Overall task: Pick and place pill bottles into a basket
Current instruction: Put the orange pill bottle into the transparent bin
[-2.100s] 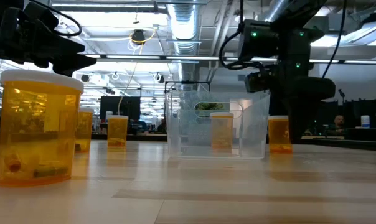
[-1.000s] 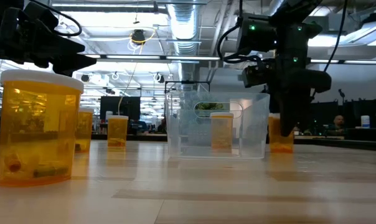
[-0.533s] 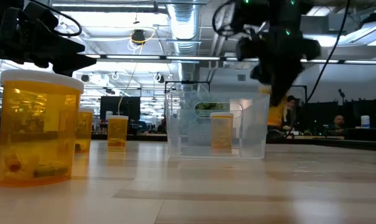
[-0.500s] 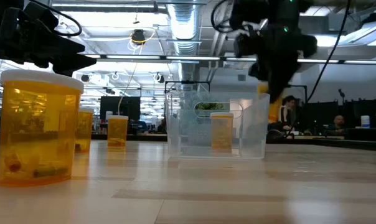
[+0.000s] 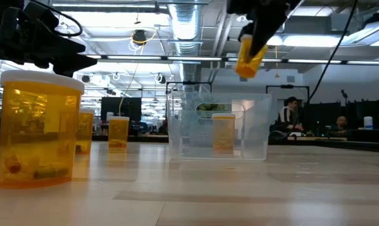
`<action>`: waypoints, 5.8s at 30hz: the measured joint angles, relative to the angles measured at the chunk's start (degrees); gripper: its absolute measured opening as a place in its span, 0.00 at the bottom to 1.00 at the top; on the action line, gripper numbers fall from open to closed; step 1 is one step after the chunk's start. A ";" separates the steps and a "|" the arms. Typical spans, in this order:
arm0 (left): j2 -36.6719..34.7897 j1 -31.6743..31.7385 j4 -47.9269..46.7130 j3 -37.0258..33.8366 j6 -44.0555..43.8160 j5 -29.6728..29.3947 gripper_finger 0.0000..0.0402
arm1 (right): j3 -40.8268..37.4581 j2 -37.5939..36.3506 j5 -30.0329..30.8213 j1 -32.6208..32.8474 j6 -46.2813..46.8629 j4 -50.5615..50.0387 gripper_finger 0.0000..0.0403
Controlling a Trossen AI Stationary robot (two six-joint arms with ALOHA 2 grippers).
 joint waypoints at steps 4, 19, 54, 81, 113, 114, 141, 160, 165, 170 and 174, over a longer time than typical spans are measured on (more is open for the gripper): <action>0.01 0.00 0.04 0.00 0.00 -0.07 0.69 | 0.00 0.03 -2.32 0.12 1.51 2.29 0.43; 0.01 -0.01 0.07 0.00 0.00 -0.17 0.69 | -0.02 8.89 -6.00 2.39 1.60 5.66 0.44; -0.01 -0.01 0.04 0.00 0.00 -0.18 0.69 | -0.03 21.70 -6.13 -0.47 -1.57 9.95 0.46; 0.01 0.01 0.09 0.00 0.00 -0.18 0.69 | 2.94 21.60 -5.02 -0.80 -1.66 5.78 0.66; -0.01 0.01 0.04 0.00 0.00 -0.16 0.69 | 17.69 7.56 -7.37 6.53 -3.04 -10.36 0.66; -0.01 0.00 0.06 0.00 0.00 -0.16 0.69 | 17.03 6.56 -7.11 6.81 -3.03 -10.04 0.66; -0.01 -0.01 0.08 0.00 0.00 -0.16 0.69 | -19.81 -15.73 -4.03 33.22 9.67 5.27 0.66; -0.01 -0.01 0.09 0.00 0.00 -0.16 0.69 | -34.79 -20.77 4.30 44.84 18.63 17.30 0.66; -0.01 -0.01 0.09 0.00 0.00 -0.16 0.69 | -36.59 -20.70 10.64 47.04 21.52 24.90 0.66; 0.01 0.00 0.08 0.00 0.00 -0.16 0.69 | -36.70 -16.82 12.03 47.35 21.62 31.98 0.66; 0.01 -0.01 0.09 0.00 0.00 -0.16 0.69 | -36.70 -13.40 11.93 47.29 21.62 32.53 0.66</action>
